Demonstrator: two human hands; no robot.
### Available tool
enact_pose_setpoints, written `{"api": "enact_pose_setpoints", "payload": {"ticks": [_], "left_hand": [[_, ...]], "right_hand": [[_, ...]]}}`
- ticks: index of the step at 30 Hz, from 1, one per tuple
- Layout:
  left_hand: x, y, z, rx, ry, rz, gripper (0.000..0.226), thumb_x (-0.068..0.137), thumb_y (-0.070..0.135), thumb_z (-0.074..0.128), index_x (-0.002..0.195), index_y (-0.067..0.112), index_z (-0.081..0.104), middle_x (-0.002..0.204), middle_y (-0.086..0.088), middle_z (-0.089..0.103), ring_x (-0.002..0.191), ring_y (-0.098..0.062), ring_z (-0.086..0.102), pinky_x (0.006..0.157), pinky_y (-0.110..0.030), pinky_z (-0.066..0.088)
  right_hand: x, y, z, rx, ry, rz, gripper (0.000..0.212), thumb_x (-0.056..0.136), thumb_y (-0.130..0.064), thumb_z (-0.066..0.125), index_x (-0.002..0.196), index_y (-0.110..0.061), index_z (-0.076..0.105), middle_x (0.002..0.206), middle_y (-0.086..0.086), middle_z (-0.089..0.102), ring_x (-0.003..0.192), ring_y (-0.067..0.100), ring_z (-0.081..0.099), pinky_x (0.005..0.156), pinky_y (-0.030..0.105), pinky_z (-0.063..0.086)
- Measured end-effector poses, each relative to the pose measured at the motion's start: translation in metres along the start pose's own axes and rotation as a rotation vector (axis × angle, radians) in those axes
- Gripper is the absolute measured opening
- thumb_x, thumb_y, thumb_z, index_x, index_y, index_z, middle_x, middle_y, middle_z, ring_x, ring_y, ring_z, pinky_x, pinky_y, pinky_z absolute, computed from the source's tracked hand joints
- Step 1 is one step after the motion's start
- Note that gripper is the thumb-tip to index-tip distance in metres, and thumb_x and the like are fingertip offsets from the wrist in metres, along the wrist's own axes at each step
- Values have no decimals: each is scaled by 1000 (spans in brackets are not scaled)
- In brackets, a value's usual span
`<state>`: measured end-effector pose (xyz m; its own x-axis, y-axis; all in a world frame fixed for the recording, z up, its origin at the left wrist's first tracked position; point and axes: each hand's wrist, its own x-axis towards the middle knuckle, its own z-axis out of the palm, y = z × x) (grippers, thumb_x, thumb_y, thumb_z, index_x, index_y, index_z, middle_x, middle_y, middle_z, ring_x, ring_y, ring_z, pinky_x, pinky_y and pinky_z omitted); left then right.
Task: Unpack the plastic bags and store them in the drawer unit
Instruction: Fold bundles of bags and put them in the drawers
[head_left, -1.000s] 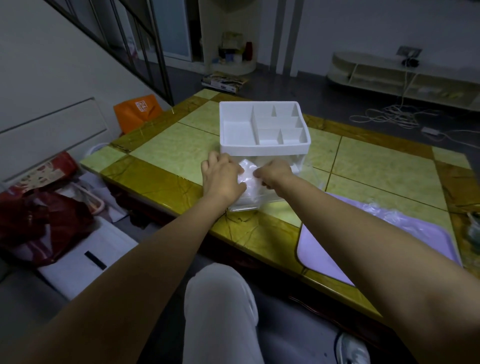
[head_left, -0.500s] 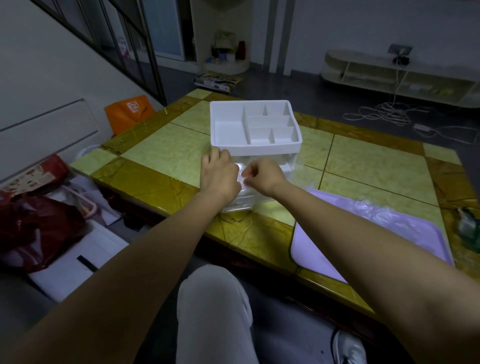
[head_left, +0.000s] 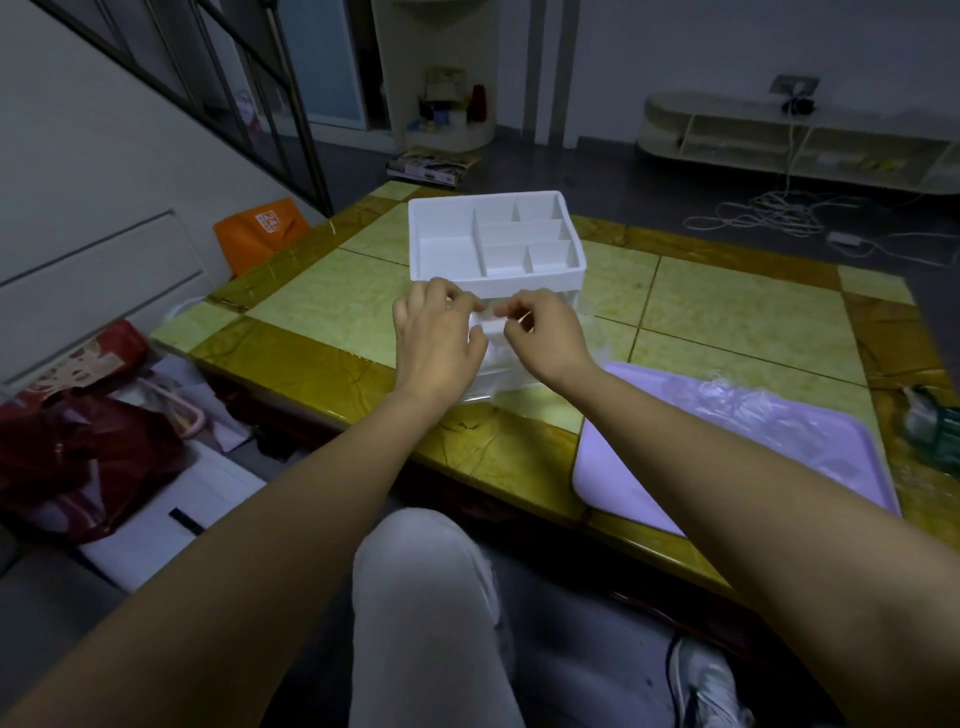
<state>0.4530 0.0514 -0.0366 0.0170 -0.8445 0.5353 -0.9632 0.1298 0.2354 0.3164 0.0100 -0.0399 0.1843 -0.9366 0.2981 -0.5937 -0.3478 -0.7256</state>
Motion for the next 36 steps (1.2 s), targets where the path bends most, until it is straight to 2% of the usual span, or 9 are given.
{"api": "enact_pose_setpoints", "payload": {"ticks": [4, 7, 10, 15, 21, 25, 30, 34, 36], "left_hand": [[-4, 46, 13, -202, 34, 132, 24, 81, 14, 54, 103, 15, 64, 101, -6, 56, 98, -26, 52, 86, -37, 39], [-17, 95, 41, -367, -92, 287, 25, 81, 11, 52, 102, 15, 64, 95, -5, 58, 90, -24, 54, 77, -34, 42], [-36, 138, 74, -451, -306, 384, 22, 82, 13, 54, 100, 18, 65, 92, -2, 58, 87, -21, 56, 74, -32, 44], [-57, 171, 125, -377, -706, 485, 31, 79, 19, 65, 110, 18, 64, 111, -7, 60, 110, -27, 54, 94, -36, 42], [-65, 176, 166, -186, -923, 622, 71, 65, 46, 65, 130, 20, 53, 135, -3, 50, 127, -25, 44, 106, -37, 35], [-63, 178, 183, -171, -890, 646, 66, 70, 43, 69, 130, 19, 52, 127, -6, 50, 117, -26, 46, 97, -36, 39], [-60, 186, 193, -181, -768, 664, 52, 73, 46, 50, 113, 16, 63, 107, -8, 57, 99, -31, 54, 76, -39, 48], [-60, 203, 198, -78, -620, 685, 22, 83, 25, 57, 95, 10, 67, 97, -11, 60, 92, -35, 59, 62, -39, 43], [-58, 209, 201, -64, -616, 637, 19, 88, 23, 53, 91, 9, 65, 98, -12, 60, 93, -34, 58, 61, -36, 35]], "right_hand": [[-30, 26, -41, 75, 18, 31, 21, 85, -8, 53, 89, -16, 72, 76, -6, 67, 69, 18, 60, 70, 30, 49], [-63, 68, -84, 32, 10, 155, 23, 86, -2, 50, 91, -12, 70, 69, -3, 63, 62, 17, 57, 61, 24, 43], [-99, 118, -126, -70, -17, 291, 23, 87, -2, 50, 95, -10, 70, 79, -1, 63, 69, 17, 57, 65, 24, 42], [-148, 190, -159, -250, -109, 536, 23, 82, -6, 58, 102, -12, 69, 105, 11, 68, 86, 24, 61, 86, 35, 50], [-168, 224, -152, -399, -399, 569, 61, 76, -32, 75, 131, -20, 53, 131, 13, 45, 124, 31, 44, 104, 34, 39], [-166, 234, -145, -456, -417, 509, 77, 70, -41, 78, 137, -22, 44, 137, 9, 35, 129, 29, 32, 108, 39, 34], [-161, 248, -146, -393, -358, 441, 67, 72, -37, 77, 131, -21, 50, 132, 9, 39, 125, 30, 36, 106, 38, 35], [-163, 247, -149, -344, -320, 424, 77, 71, -66, 68, 132, -22, 50, 130, 3, 42, 122, 24, 38, 106, 37, 35], [-167, 244, -151, -356, -307, 406, 89, 64, -75, 66, 135, -25, 45, 132, 1, 45, 121, 21, 39, 105, 38, 35]]}}
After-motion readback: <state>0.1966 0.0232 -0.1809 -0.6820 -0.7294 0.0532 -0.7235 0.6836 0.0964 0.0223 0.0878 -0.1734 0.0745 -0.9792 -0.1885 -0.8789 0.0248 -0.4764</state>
